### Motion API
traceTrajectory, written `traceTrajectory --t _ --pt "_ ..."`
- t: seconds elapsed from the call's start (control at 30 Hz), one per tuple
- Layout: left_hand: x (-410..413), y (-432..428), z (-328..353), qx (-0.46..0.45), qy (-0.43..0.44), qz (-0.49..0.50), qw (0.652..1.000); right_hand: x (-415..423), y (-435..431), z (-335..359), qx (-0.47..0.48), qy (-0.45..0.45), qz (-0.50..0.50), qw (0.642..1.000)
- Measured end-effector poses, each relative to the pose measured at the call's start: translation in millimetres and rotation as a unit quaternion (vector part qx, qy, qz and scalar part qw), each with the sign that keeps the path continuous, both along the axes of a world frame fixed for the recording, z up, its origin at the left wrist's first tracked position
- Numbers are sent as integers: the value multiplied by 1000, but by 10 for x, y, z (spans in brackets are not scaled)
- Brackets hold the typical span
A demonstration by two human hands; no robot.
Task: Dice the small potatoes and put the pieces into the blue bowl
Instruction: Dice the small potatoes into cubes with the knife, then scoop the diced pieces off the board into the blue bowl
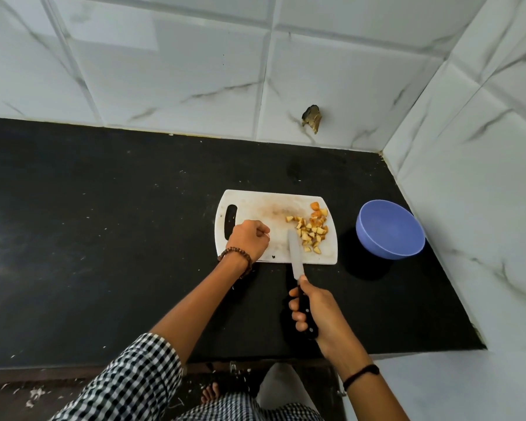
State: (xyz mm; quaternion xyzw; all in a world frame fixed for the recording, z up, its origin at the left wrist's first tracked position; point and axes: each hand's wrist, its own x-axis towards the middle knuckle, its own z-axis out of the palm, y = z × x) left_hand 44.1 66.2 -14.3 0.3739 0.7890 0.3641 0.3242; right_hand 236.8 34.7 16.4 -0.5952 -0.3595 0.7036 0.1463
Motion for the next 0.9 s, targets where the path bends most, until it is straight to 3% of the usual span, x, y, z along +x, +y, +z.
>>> traceTrajectory --t 0.17,0.27,0.37,0.63,0.8,0.9 --pt "-77 -38 20 3 21 0 1000 -195 15 9 151 -91 73 982" --pt "-136 -71 41 2 32 8 999 -401 127 -10 285 -223 159 919" --pt "-188 -99 66 -1 46 16 999 -602 245 -21 358 -312 213 854" --pt "-226 -51 112 -3 102 16 995 -650 454 40 403 -334 353 776" --pt "-122 166 208 31 136 -5 990 -436 913 221 461 -327 314 763" --pt "-4 365 263 37 154 -69 985 -395 1391 206 462 -351 321 748"
